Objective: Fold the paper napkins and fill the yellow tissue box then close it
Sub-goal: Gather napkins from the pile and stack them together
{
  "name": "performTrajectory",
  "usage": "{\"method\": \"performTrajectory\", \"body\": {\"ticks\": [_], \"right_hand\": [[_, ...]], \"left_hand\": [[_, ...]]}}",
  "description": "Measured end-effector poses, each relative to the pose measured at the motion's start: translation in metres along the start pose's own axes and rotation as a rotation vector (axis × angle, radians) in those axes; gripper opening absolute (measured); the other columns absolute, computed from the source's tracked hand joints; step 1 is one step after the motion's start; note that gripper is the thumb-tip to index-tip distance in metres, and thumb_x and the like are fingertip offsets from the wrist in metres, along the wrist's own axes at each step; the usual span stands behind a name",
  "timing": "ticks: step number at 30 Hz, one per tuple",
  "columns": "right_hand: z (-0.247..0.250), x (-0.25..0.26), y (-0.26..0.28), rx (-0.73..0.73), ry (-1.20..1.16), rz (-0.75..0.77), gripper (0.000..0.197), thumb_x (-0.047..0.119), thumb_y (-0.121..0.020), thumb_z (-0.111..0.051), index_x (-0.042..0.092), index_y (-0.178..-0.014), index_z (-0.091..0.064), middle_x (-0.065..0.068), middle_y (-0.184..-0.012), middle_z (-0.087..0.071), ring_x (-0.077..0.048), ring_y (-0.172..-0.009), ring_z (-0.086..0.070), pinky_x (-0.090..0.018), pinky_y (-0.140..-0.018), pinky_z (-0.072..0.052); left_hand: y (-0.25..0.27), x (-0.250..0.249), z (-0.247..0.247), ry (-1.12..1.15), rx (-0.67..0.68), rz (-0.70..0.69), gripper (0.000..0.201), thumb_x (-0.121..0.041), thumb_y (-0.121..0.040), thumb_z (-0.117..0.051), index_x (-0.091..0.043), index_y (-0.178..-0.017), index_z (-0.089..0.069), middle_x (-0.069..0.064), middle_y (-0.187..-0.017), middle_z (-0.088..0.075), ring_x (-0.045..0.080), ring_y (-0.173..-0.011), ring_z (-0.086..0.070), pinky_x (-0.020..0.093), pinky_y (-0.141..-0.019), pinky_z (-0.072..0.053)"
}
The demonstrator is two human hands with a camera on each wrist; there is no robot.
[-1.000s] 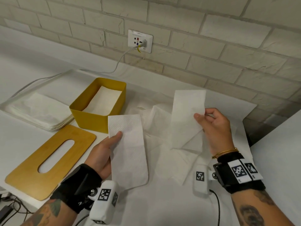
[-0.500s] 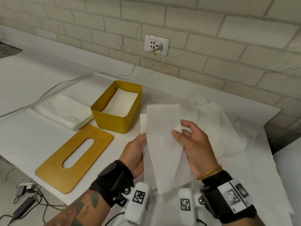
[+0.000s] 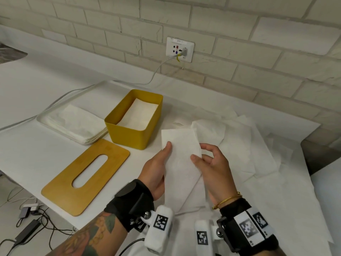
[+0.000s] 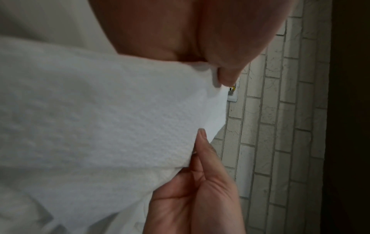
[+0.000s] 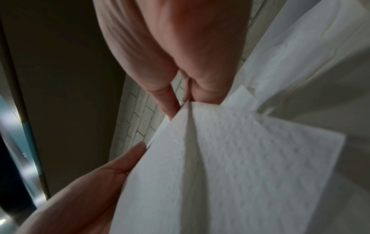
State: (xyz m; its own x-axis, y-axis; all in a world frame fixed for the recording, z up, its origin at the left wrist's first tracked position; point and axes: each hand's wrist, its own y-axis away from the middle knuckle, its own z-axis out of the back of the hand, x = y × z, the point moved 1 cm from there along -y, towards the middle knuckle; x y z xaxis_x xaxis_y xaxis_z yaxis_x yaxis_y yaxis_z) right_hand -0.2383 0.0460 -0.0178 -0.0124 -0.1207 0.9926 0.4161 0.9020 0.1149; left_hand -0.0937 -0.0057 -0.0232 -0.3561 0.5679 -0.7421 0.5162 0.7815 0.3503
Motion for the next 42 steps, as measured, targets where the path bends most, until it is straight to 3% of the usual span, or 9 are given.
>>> {"method": "performTrajectory", "body": {"ticks": [6, 11, 16, 21, 23, 30, 35, 38, 42], "right_hand": [[0.002, -0.008, -0.001, -0.02, 0.018, -0.018, 0.04, 0.021, -0.087, -0.079, 0.032, -0.118, -0.057, 0.001, -0.097, -0.078, -0.02, -0.097, -0.074, -0.05, -0.095, -0.057], [0.018, -0.006, 0.017, -0.176, 0.122, 0.146, 0.028, 0.025, -0.083, -0.081, 0.028, -0.102, -0.061, 0.007, -0.092, -0.072, -0.005, -0.088, -0.069, -0.027, -0.08, -0.056], [0.007, -0.019, 0.023, 0.047, -0.051, -0.134, 0.03, 0.025, -0.08, -0.083, 0.012, -0.104, -0.07, -0.004, -0.09, -0.078, -0.021, -0.088, -0.075, -0.033, -0.077, -0.058], [-0.006, -0.011, 0.021, 0.11, -0.253, -0.149, 0.03, 0.011, -0.082, -0.079, 0.001, -0.108, -0.068, -0.013, -0.103, -0.077, -0.03, -0.099, -0.073, -0.046, -0.092, -0.057], [-0.007, -0.006, 0.02, 0.138, -0.365, -0.132, 0.029, 0.003, -0.084, -0.075, -0.007, -0.109, -0.063, -0.018, -0.108, -0.075, -0.029, -0.102, -0.073, -0.042, -0.091, -0.059], [-0.014, -0.004, 0.017, 0.148, -0.531, -0.102, 0.024, -0.008, -0.087, -0.065, -0.004, -0.11, -0.061, -0.018, -0.109, -0.073, -0.03, -0.101, -0.072, -0.043, -0.09, -0.059], [-0.009, -0.009, 0.02, 0.21, -0.502, -0.124, 0.038, -0.006, -0.085, -0.067, 0.006, -0.12, -0.058, -0.016, -0.116, -0.073, -0.031, -0.109, -0.07, -0.043, -0.085, -0.059], [-0.002, -0.019, 0.021, 0.204, -0.453, -0.13, 0.029, 0.003, -0.079, -0.075, 0.006, -0.106, -0.068, -0.019, -0.112, -0.074, -0.032, -0.105, -0.07, -0.046, -0.09, -0.056], [0.008, -0.035, 0.026, 0.152, -0.163, -0.117, 0.037, 0.037, -0.072, -0.088, 0.008, -0.092, -0.075, -0.032, -0.102, -0.069, -0.039, -0.092, -0.066, -0.056, -0.087, -0.054]], "left_hand": [[-0.003, -0.006, 0.0, 0.002, -0.031, -0.046, 0.036, -0.038, -0.106, -0.044, -0.013, -0.124, -0.064, 0.011, -0.115, -0.076, 0.025, -0.104, -0.074, 0.041, -0.09, -0.056], [-0.007, -0.016, 0.006, 0.021, -0.089, -0.111, 0.04, -0.041, -0.103, -0.051, -0.014, -0.129, -0.062, 0.008, -0.115, -0.076, 0.023, -0.104, -0.074, 0.041, -0.093, -0.055], [-0.01, -0.014, 0.004, 0.035, -0.085, -0.106, 0.045, -0.047, -0.102, -0.05, -0.016, -0.132, -0.06, 0.011, -0.119, -0.074, 0.028, -0.109, -0.072, 0.047, -0.095, -0.055], [-0.007, -0.007, -0.001, -0.01, -0.044, -0.103, 0.05, -0.049, -0.102, -0.046, -0.016, -0.138, -0.055, 0.013, -0.123, -0.072, 0.032, -0.113, -0.069, 0.054, -0.101, -0.052], [-0.005, -0.006, -0.002, -0.019, -0.027, -0.109, 0.048, -0.047, -0.104, -0.043, -0.015, -0.138, -0.055, 0.013, -0.122, -0.073, 0.031, -0.113, -0.07, 0.05, -0.097, -0.055], [-0.006, -0.003, -0.003, -0.042, -0.002, -0.122, 0.051, -0.046, -0.106, -0.039, -0.013, -0.143, -0.051, 0.014, -0.129, -0.069, 0.031, -0.119, -0.066, 0.05, -0.104, -0.05], [-0.007, -0.005, 0.002, -0.026, -0.029, -0.144, 0.05, -0.047, -0.105, -0.04, -0.013, -0.139, -0.054, 0.014, -0.127, -0.07, 0.031, -0.117, -0.068, 0.052, -0.104, -0.05], [-0.008, -0.011, 0.002, -0.019, -0.051, -0.171, 0.043, -0.046, -0.105, -0.043, -0.017, -0.132, -0.059, 0.009, -0.12, -0.074, 0.025, -0.11, -0.071, 0.045, -0.093, -0.055], [-0.008, -0.016, 0.005, -0.02, -0.069, -0.164, 0.043, -0.047, -0.104, -0.044, -0.021, -0.134, -0.059, 0.008, -0.123, -0.073, 0.027, -0.114, -0.069, 0.05, -0.101, -0.052]]}}
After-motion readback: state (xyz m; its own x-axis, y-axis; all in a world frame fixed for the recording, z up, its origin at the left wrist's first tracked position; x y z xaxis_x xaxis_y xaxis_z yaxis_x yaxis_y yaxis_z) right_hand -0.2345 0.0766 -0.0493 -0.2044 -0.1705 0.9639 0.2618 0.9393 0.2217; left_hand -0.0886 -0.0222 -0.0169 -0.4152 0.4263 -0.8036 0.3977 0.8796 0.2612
